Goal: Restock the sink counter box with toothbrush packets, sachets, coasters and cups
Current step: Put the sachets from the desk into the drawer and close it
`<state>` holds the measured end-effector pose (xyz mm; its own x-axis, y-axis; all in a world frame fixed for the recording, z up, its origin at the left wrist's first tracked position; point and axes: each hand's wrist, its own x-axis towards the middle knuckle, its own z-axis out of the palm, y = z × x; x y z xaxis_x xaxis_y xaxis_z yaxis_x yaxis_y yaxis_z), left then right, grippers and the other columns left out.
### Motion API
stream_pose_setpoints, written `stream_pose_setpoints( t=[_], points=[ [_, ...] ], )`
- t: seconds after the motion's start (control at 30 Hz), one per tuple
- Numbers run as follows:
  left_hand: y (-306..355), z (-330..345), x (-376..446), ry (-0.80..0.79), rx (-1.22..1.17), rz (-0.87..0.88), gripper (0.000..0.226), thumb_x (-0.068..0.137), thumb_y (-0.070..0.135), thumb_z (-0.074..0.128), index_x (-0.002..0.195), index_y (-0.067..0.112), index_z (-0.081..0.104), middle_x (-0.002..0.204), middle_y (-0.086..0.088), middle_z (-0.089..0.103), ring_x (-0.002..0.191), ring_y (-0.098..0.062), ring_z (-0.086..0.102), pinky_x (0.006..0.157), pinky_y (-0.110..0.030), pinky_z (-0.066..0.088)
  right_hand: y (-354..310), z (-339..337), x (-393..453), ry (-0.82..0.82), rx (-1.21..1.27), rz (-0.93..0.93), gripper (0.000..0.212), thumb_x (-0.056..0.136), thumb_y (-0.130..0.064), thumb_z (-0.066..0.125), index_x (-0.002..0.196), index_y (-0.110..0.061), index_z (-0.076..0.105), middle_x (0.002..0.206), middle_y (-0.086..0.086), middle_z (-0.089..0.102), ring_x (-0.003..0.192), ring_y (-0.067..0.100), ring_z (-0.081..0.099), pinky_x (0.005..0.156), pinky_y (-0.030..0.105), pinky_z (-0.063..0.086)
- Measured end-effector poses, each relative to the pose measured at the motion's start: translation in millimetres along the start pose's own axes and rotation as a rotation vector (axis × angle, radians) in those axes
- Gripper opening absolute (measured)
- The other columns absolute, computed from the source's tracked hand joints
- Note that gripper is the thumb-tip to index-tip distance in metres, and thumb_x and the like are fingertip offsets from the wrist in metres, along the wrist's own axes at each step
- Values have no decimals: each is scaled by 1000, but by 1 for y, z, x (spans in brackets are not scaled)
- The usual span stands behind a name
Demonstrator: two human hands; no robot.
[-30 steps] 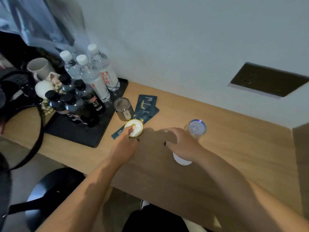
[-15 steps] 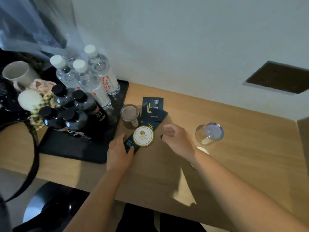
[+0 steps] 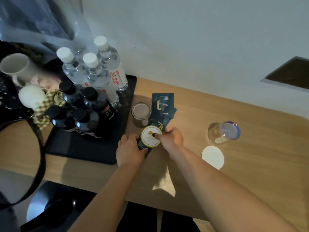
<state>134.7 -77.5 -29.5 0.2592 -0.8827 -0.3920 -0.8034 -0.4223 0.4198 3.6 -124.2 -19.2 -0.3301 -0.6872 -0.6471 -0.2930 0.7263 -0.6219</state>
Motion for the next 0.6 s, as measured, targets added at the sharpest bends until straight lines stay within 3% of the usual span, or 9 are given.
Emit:
stream_pose_setpoints(
  t=[0.17, 0.27, 0.37, 0.47, 0.6],
  points=[
    [10, -7, 15, -169, 77, -83, 62, 60, 42, 84, 110, 15, 59, 112, -8, 60, 107, -28, 56, 79, -38, 52, 0, 4, -1, 9, 72, 91, 26, 70, -17, 81, 69, -22, 56, 80, 0, 63, 82, 21, 64, 80, 39, 57],
    [11, -8, 14, -316, 69, -101, 54, 62, 43, 81, 104, 15, 61, 103, -8, 66, 96, -27, 63, 73, -34, 52, 5, -15, -6, -59, 284, 115, 18, 78, -11, 76, 72, -16, 60, 72, 1, 59, 65, 14, 56, 62, 29, 56],
    [6, -4, 7, -372, -55, -59, 44, 69, 35, 77, 104, 13, 62, 103, -10, 68, 93, -27, 64, 73, -33, 52, 20, -48, -9, -40, 454, 173, 11, 83, -10, 72, 84, -10, 62, 65, 6, 56, 54, 13, 52, 49, 21, 49],
    [5, 2, -6, -418, -208, -42, 47, 73, 25, 78, 116, 15, 61, 109, -6, 69, 99, -24, 64, 79, -31, 51, 40, -75, -3, 107, 581, 288, 11, 83, -5, 69, 84, -8, 59, 62, 8, 55, 50, 14, 50, 40, 18, 49],
    [4, 9, -30, -588, -573, -145, 47, 80, 18, 77, 120, 21, 53, 111, -3, 67, 97, -17, 65, 74, -30, 55, 59, -88, 4, 178, 433, 260, 22, 81, -6, 72, 73, -9, 52, 59, 11, 55, 47, 20, 53, 54, 30, 52]
  ],
)
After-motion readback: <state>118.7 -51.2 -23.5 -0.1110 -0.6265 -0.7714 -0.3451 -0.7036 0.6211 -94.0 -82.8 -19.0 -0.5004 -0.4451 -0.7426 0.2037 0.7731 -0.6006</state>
